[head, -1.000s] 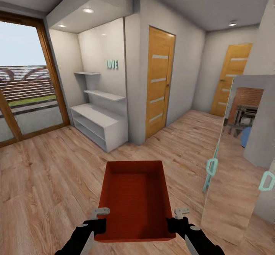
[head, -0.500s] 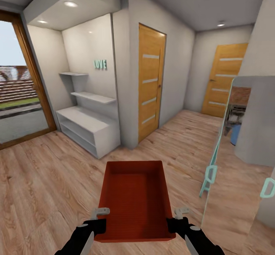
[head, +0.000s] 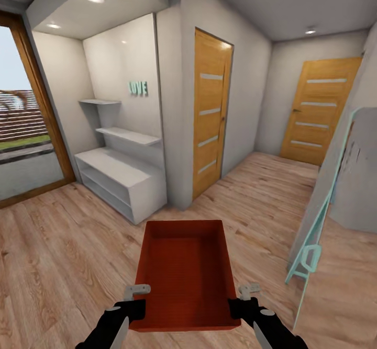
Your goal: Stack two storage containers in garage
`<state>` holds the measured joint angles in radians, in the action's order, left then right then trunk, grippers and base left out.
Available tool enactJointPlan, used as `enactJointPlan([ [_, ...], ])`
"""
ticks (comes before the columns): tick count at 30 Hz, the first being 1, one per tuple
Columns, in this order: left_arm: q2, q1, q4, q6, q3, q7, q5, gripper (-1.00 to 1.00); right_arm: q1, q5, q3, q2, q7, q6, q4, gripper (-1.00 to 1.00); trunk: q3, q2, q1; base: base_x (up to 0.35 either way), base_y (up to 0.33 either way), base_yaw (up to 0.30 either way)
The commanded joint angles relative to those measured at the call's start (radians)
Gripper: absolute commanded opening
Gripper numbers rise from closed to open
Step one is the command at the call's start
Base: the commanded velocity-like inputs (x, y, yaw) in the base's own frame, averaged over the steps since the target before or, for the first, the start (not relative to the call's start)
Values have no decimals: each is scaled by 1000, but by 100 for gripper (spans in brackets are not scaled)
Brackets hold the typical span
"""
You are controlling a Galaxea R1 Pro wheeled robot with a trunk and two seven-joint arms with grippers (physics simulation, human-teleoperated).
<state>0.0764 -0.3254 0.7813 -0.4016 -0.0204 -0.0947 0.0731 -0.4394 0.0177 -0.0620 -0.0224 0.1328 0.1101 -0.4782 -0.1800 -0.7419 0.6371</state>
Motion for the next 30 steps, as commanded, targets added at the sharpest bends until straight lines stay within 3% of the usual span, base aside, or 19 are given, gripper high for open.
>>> enactJointPlan([
  [1,-6,0,-1,-8,-1,-16,-16,-100,-1,15,-7,1,24,-22,-22,-100,-2,-1,1,329,122,0],
  [17,-6,0,-1,-8,-1,-16,-16,-100,-1,16,-7,1,24,-23,-22,-100,-2,-1,1,329,111,-9],
  [30,-6,0,-1,-8,-1,-16,-16,-100,-1,15,-7,1,24,-22,-22,-100,-1,-1,1,329,93,-250],
])
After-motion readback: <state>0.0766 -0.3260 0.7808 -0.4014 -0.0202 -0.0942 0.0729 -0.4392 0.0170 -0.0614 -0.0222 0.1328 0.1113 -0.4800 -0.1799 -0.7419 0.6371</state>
